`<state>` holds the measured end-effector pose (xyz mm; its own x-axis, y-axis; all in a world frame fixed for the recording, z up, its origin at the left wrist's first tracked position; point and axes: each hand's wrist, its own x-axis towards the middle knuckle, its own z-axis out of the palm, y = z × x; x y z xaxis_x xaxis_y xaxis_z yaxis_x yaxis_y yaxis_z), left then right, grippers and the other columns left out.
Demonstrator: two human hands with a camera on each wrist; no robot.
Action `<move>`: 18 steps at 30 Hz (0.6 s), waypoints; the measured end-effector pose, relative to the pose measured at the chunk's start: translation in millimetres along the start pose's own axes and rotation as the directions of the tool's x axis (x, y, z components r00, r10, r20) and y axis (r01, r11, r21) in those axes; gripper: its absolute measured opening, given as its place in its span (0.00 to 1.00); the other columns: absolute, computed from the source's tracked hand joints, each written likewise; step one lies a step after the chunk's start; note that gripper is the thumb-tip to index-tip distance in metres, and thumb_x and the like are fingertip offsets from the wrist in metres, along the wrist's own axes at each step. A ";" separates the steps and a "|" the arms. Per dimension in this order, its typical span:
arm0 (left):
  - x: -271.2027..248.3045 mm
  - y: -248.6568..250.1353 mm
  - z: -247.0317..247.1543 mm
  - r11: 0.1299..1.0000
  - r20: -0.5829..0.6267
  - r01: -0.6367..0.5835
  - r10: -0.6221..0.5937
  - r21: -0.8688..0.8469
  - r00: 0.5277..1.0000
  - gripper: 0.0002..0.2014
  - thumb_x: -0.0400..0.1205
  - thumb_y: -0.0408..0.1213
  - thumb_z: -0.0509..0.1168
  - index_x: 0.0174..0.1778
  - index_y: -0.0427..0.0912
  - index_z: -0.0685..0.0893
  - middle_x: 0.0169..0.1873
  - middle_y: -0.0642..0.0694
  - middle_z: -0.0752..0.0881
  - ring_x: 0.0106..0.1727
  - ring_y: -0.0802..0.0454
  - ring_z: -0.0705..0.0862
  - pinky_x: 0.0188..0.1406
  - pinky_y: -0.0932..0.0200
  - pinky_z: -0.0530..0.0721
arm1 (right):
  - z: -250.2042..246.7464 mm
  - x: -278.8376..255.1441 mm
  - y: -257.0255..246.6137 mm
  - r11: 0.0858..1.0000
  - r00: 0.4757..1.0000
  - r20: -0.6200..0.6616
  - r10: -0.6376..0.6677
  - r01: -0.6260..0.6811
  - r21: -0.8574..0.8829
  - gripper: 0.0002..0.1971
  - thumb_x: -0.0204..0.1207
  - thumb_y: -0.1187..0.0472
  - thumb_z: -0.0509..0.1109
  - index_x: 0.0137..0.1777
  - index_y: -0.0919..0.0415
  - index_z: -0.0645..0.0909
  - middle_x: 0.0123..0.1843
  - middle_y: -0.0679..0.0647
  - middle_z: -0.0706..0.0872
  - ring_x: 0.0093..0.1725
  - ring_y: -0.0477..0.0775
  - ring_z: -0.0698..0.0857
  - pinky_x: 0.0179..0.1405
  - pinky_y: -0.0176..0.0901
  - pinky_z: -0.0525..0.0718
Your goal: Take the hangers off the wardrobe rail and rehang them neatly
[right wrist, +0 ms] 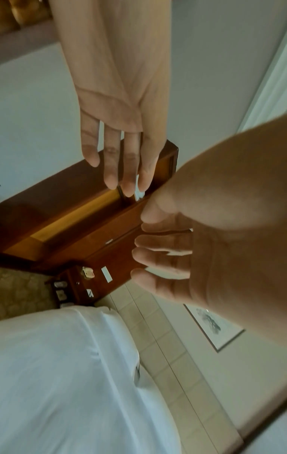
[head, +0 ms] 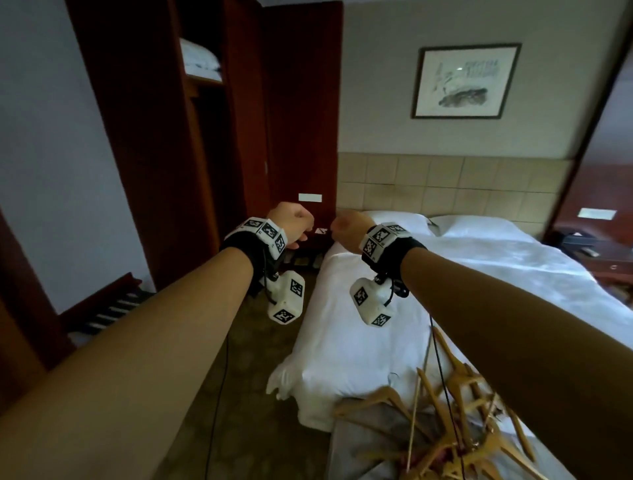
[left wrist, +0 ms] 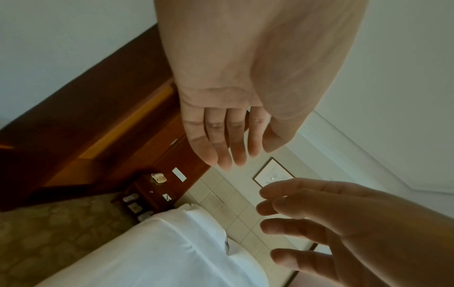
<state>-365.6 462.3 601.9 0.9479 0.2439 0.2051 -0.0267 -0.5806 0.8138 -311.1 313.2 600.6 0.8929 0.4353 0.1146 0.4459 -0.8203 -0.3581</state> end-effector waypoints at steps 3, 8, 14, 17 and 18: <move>1.8 27.1 50.1 1.000 0.055 -0.020 0.020 0.002 0.998 0.06 0.82 0.38 0.63 0.43 0.48 0.85 0.45 0.45 0.90 0.39 0.51 0.88 0.30 0.59 0.86 | -12.7 -19.5 54.7 0.998 0.998 -0.014 0.064 -0.064 -0.008 0.13 0.83 0.60 0.60 0.58 0.62 0.84 0.57 0.59 0.85 0.53 0.60 0.82 0.42 0.41 0.77; 12.7 63.3 131.3 0.999 0.150 -0.047 0.048 -0.010 0.987 0.07 0.82 0.35 0.63 0.49 0.40 0.87 0.44 0.41 0.89 0.36 0.50 0.85 0.31 0.58 0.85 | -30.0 -45.6 134.7 0.980 0.979 -0.057 0.198 -0.197 0.026 0.17 0.85 0.63 0.58 0.68 0.66 0.80 0.68 0.62 0.82 0.66 0.62 0.81 0.62 0.46 0.80; 34.9 75.1 227.6 0.999 0.342 -0.037 0.043 -0.024 0.939 0.06 0.82 0.37 0.63 0.49 0.42 0.84 0.42 0.46 0.85 0.35 0.54 0.83 0.28 0.62 0.81 | -25.6 -59.9 221.2 0.936 0.935 -0.069 0.349 -0.344 0.077 0.16 0.82 0.59 0.62 0.66 0.61 0.82 0.66 0.59 0.84 0.64 0.62 0.82 0.60 0.46 0.82; 51.1 68.8 272.2 1.000 0.448 -0.010 0.022 -0.028 0.894 0.05 0.82 0.39 0.63 0.46 0.45 0.83 0.43 0.47 0.86 0.37 0.52 0.83 0.31 0.61 0.82 | -18.0 -56.0 259.5 0.898 0.899 -0.041 0.435 -0.430 0.094 0.15 0.82 0.59 0.62 0.64 0.61 0.84 0.64 0.59 0.85 0.62 0.62 0.83 0.62 0.51 0.83; 57.4 65.2 286.3 0.999 0.484 0.007 0.009 -0.032 0.875 0.04 0.82 0.39 0.63 0.45 0.46 0.83 0.43 0.47 0.86 0.38 0.52 0.84 0.32 0.60 0.83 | -15.5 -53.5 271.5 0.885 0.888 -0.031 0.458 -0.453 0.105 0.15 0.82 0.59 0.62 0.64 0.61 0.84 0.63 0.59 0.86 0.61 0.63 0.84 0.62 0.53 0.84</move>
<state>-222.0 216.1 511.0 0.9829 -0.1677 -0.0762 -0.0299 -0.5537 0.8322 -236.9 61.4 511.6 0.9994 -0.0006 -0.0339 -0.0164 -0.8843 -0.4666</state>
